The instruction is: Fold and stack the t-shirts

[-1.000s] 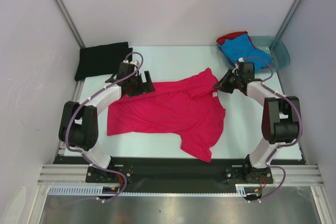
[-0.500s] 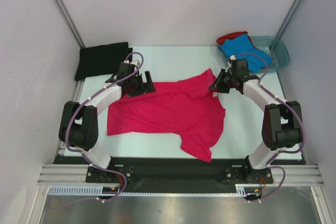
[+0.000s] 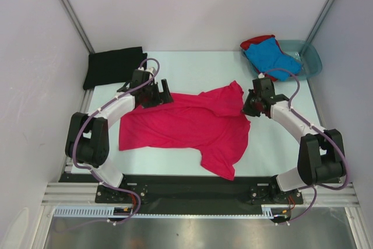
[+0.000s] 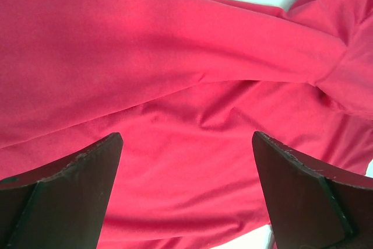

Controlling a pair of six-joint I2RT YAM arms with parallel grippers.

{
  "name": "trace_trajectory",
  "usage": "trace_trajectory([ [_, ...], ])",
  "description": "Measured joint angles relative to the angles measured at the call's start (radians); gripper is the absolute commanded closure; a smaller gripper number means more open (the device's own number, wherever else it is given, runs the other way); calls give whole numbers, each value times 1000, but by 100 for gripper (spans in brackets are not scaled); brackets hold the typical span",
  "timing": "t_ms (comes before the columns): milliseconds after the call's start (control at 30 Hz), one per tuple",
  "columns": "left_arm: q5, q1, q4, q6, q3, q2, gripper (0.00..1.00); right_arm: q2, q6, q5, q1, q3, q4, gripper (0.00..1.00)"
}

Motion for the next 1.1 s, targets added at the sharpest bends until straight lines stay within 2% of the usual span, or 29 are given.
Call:
trace_trajectory([
  [33, 2, 0, 0, 0, 0, 0, 0, 3, -2, 8, 0, -3, -1, 75],
  [133, 7, 0, -1, 1, 0, 0, 0, 21, -13, 8, 0, -3, -3, 70],
  [200, 8, 0, -2, 2, 0, 0, 0, 45, -17, -5, 2, -1, 2, 57],
  [267, 7, 0, -2, 7, 0, 0, 0, 69, -29, -3, 8, 3, -2, 54],
  [333, 7, 0, -3, 11, 0, 0, 0, 76, -38, 20, 15, 7, -6, 43],
  [400, 7, 0, -3, 15, 0, 0, 0, 74, -59, 65, 19, 16, 1, 38],
  [567, 13, -2, 4, 16, 9, 29, 0, 117, -129, 133, 4, 94, 51, 37],
  [767, 16, -10, 2, 16, 38, 82, 0, 364, -226, 132, -25, 329, 139, 40],
  [1100, 15, -12, 0, 17, 65, 101, 0, 598, -360, 90, -45, 491, 186, 46],
])
